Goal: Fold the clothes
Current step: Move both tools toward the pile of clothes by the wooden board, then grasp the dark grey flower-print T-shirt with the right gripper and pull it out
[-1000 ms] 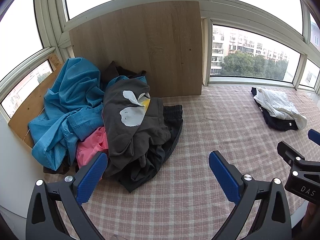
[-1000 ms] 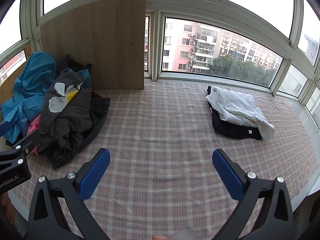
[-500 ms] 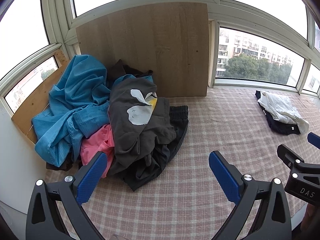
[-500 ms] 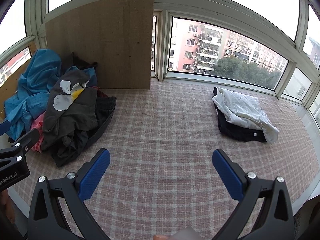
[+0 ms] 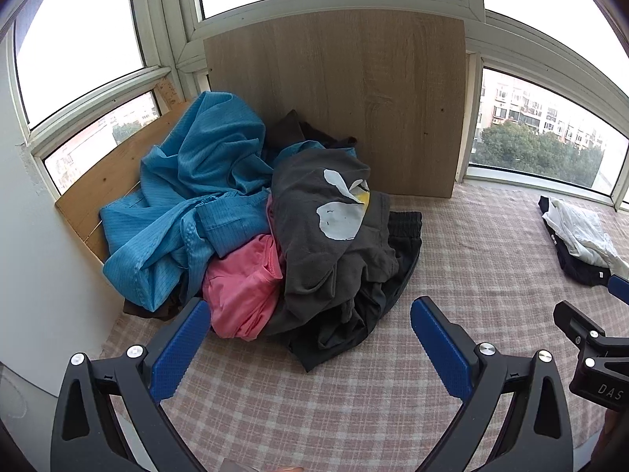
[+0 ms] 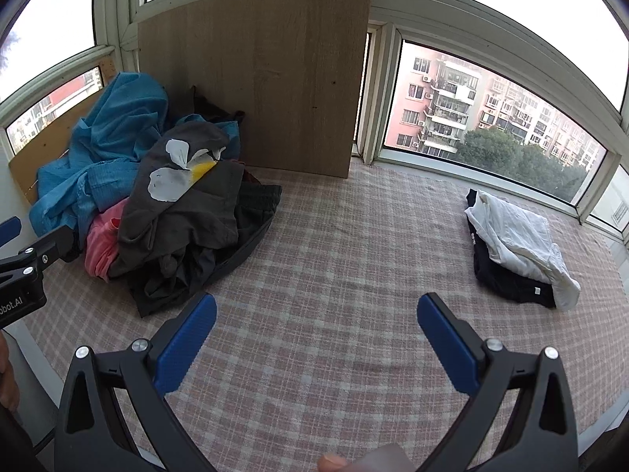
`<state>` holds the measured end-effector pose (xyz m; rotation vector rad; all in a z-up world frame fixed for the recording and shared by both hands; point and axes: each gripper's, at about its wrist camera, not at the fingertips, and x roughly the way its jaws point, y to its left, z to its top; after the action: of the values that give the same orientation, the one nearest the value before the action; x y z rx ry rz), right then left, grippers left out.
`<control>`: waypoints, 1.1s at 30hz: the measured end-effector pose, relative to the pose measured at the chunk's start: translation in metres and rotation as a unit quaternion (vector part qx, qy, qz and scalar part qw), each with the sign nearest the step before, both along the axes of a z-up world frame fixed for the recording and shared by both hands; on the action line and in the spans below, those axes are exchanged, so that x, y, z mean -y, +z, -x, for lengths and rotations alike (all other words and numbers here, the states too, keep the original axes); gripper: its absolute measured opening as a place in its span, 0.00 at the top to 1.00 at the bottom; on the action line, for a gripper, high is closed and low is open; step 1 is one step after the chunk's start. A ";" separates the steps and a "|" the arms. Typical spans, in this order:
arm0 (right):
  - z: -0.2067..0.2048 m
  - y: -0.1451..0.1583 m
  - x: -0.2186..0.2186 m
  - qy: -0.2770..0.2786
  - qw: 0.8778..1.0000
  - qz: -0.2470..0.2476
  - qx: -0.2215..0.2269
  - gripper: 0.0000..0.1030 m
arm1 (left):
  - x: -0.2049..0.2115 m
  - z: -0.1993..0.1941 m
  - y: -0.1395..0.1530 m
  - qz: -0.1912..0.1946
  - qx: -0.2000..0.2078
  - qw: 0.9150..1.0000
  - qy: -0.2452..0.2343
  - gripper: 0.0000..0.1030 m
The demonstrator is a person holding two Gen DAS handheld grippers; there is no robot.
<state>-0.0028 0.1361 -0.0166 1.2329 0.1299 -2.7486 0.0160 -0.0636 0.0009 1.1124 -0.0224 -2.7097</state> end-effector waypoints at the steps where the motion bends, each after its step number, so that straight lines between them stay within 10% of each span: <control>1: 0.001 -0.002 0.003 0.005 1.000 0.004 0.005 0.00 | 0.005 -0.002 0.000 -0.002 -0.003 1.000 0.005 0.01; 17: 0.026 -0.019 0.046 0.024 0.995 0.086 0.039 0.00 | 0.091 -0.021 -0.024 0.049 0.041 0.992 0.112 0.01; 26: 0.049 -0.027 0.085 0.058 0.980 0.175 0.079 0.00 | 0.152 -0.031 -0.031 0.007 0.047 0.988 0.150 0.02; 33: 0.064 -0.030 0.109 0.063 0.969 0.222 0.086 0.00 | 0.199 -0.037 -0.040 -0.057 0.036 0.983 0.173 0.32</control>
<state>-0.0669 0.0275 -0.0467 1.2694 -0.3899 -2.3650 0.0526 -0.2621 -0.0389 1.1246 0.2915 -2.3870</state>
